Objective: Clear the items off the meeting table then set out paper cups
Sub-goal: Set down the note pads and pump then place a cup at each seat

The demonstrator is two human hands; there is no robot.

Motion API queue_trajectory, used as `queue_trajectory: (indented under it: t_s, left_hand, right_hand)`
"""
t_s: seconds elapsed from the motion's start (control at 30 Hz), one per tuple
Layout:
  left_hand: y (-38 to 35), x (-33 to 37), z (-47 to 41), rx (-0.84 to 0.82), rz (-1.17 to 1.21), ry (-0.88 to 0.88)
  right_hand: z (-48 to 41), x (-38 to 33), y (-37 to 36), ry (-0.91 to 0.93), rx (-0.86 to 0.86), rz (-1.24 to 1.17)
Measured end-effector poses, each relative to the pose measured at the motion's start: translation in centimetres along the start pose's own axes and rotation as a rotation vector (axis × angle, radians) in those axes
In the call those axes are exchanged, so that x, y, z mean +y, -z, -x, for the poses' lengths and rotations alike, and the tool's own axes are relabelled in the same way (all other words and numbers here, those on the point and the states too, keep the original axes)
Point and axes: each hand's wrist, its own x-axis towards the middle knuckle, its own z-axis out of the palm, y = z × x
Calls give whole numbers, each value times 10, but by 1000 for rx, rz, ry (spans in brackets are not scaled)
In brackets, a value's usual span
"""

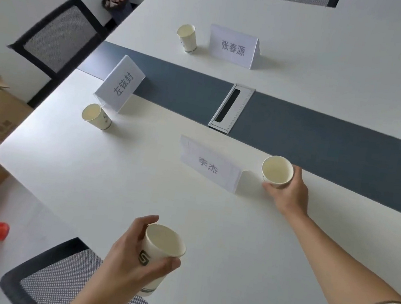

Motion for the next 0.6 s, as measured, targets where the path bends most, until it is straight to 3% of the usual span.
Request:
queue_trajectory:
  t_s: [0.27,0.37,0.6]
  left_hand:
    - [9,12,17,-79,8,-182]
    - [13,14,25,-165,48,-257]
    - [-4,4,53,-455,-114,-485]
  right_hand:
    - [46,-9,27,-28,-11,113]
    - [109,-30,48,-35,-2,-28]
    - [307,-76,74,-106,-282,-395]
